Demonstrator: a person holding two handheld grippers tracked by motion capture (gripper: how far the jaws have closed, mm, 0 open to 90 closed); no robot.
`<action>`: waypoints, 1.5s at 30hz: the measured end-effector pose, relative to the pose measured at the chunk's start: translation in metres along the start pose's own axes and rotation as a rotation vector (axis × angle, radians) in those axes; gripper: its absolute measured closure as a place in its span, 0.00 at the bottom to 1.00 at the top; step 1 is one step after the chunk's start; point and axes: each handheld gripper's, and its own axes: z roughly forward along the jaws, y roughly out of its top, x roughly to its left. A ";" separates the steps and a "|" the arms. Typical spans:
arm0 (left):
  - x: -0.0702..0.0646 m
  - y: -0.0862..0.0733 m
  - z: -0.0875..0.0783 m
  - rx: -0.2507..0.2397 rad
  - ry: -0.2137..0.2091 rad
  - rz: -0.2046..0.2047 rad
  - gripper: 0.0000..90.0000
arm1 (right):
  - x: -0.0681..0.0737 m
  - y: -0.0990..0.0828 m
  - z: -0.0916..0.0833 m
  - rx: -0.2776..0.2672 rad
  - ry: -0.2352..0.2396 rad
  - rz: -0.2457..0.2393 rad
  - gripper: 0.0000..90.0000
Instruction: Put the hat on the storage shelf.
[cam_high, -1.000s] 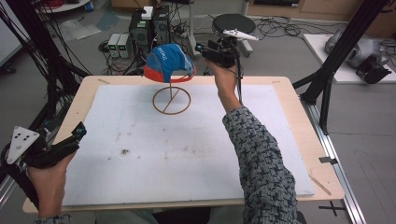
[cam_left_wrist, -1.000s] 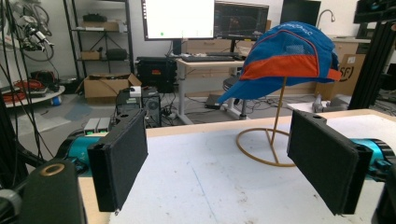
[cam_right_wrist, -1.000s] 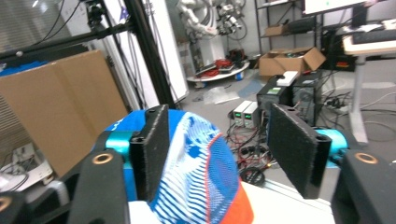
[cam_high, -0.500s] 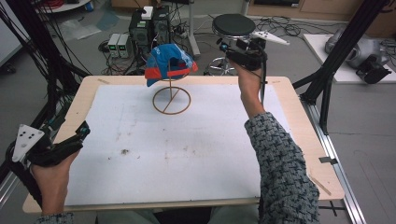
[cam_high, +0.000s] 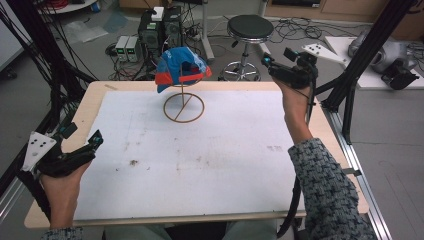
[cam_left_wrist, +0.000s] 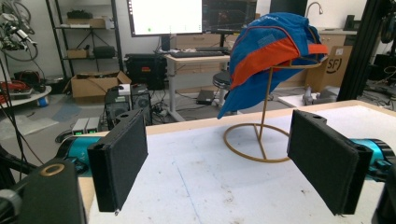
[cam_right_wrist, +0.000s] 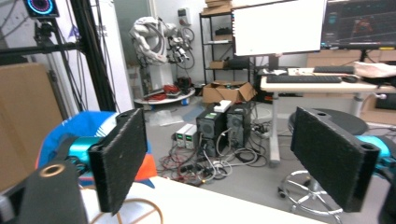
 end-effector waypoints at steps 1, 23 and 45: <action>-0.001 0.000 0.001 0.000 -0.002 -0.002 0.23 | -0.001 -0.002 -0.006 -0.005 -0.008 0.002 0.19; -0.006 -0.006 0.006 0.034 -0.008 0.019 0.22 | -0.021 -0.055 -0.094 -0.040 -0.071 0.011 0.14; -0.006 -0.010 0.008 0.050 0.003 0.032 0.22 | -0.018 -0.138 -0.126 0.028 -0.095 0.026 0.13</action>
